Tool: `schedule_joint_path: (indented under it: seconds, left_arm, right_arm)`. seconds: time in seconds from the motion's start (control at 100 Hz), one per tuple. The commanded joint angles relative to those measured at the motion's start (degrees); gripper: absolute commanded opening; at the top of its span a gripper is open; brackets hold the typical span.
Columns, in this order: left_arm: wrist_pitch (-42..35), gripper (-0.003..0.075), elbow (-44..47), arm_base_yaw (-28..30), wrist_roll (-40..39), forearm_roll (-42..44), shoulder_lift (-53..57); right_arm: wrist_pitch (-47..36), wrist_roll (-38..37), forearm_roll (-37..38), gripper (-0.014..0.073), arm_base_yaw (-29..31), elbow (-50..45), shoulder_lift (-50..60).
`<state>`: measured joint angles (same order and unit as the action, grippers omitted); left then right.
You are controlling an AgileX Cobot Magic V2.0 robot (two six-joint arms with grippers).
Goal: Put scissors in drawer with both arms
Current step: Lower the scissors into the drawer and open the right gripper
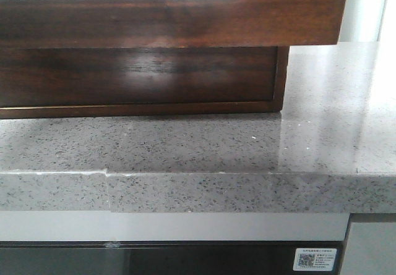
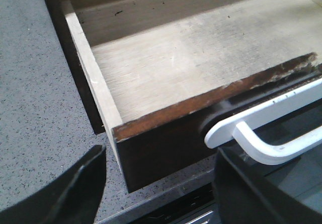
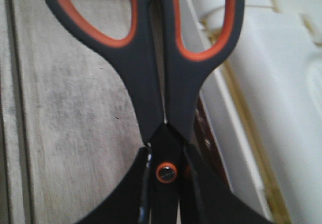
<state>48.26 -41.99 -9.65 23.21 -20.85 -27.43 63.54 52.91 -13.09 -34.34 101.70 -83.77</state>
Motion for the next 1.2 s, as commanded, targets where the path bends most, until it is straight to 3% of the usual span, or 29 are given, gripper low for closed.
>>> schedule_joint_path:
  seconds: [0.0, 0.25, 0.8, 0.89, 1.06, 1.19]
  left_arm:
    - [-4.0, 0.0437, -1.8, -0.4, -0.1, -1.7, -0.7]
    - [-4.0, 0.0437, -1.8, -0.4, -0.1, -1.7, -0.7]
    - [-4.2, 0.0437, -1.8, -0.4, -0.1, -1.7, -0.7]
    - [-4.2, 0.0437, -1.8, -0.4, -0.1, -1.7, -0.7]
    - [-4.2, 0.0437, -1.8, -0.4, -0.1, -1.7, -0.7]
    - [-4.2, 0.0437, -1.8, -0.4, -0.1, -1.7, -0.7]
  right_arm:
    - [-4.2, 2.4, -0.5, -0.0055, -2.8, 1.7, -0.3]
    - [-3.7, 2.1, 6.9, -0.0055, -7.1, 1.7, -7.3]
    - [-0.3, 0.6, 14.1, -0.0046, -7.1, 1.7, -10.4]
    - [0.1, 0.5, 14.6, 0.0002, -7.1, 1.7, -10.4]
    - [0.2, 0.5, 14.6, 0.019, -7.1, 1.7, -10.4]
    - [-0.1, -0.3, 14.6, 0.0231, -7.1, 1.7, -10.4]
